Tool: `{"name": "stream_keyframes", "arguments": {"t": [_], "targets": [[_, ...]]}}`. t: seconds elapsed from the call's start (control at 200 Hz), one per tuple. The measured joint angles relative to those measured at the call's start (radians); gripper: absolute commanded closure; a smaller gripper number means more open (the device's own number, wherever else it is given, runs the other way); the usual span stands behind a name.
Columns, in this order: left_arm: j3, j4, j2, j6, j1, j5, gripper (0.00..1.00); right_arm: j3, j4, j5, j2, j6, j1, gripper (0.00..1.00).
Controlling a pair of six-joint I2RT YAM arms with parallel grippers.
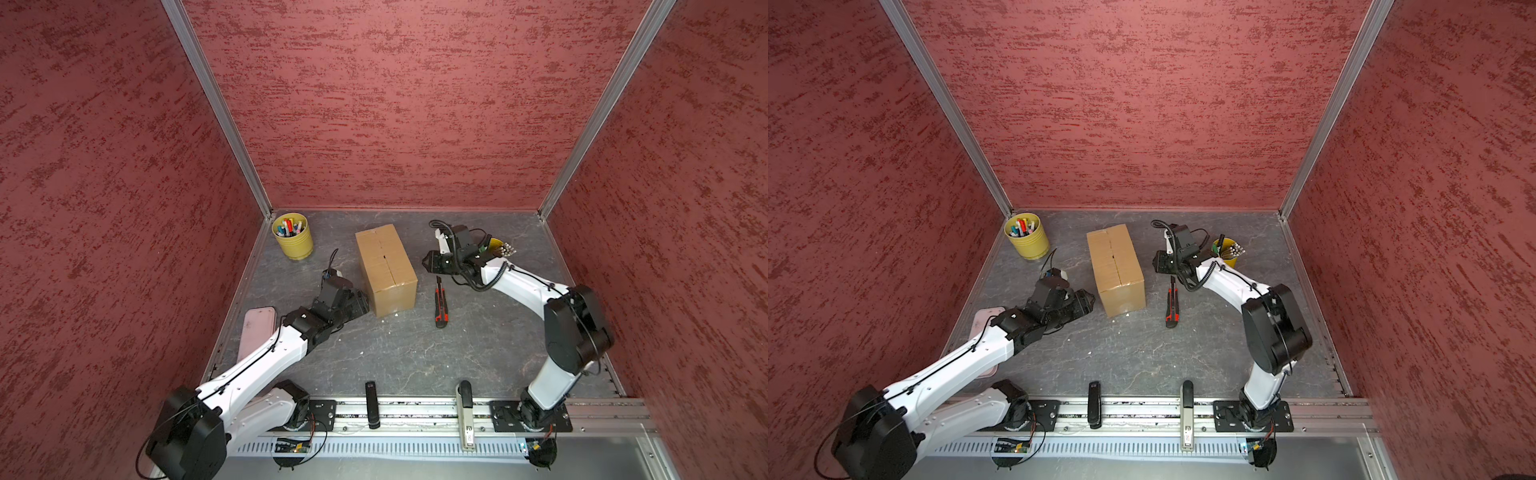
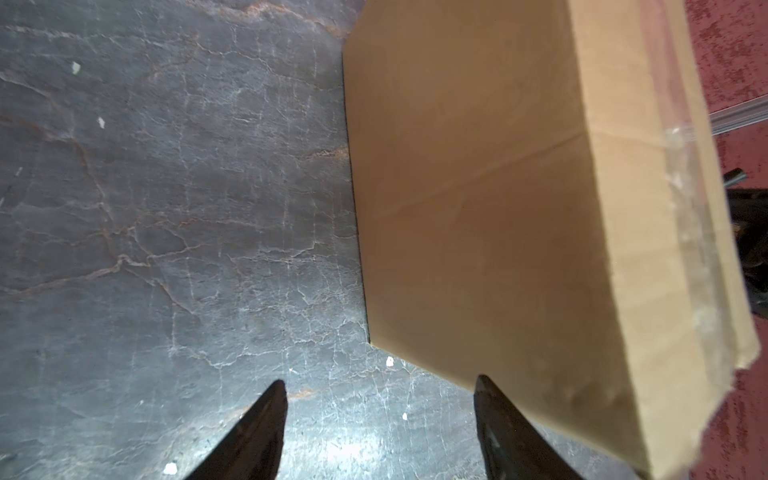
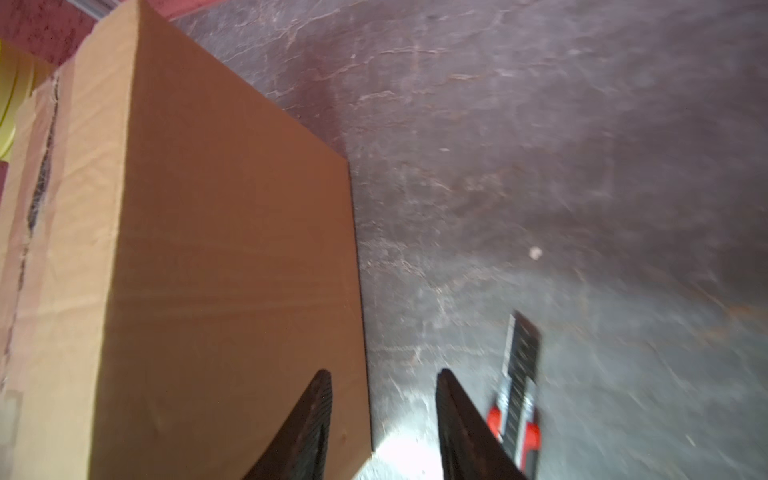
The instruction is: Unpack the express box
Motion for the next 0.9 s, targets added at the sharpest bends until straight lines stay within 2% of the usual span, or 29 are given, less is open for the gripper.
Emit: {"name": "stream_keyframes", "arguments": {"t": [0.286, 0.506, 0.736, 0.897], "targets": [[0.007, 0.095, 0.145, -0.012, -0.045, -0.019, 0.3, 0.087, 0.019, -0.061, 0.089, -0.042, 0.042, 0.56], [0.023, 0.108, 0.177, -0.012, -0.059, -0.025, 0.3, 0.103, 0.013, -0.048, 0.092, -0.049, 0.038, 0.54], [0.024, 0.1, 0.109, -0.013, -0.062, -0.027, 0.26, 0.107, -0.08, 0.089, 0.071, -0.041, 0.038, 0.44], [0.032, 0.08, 0.024, -0.012, -0.062, -0.027, 0.25, 0.066, -0.194, 0.217, -0.055, -0.023, 0.038, 0.42]]}}
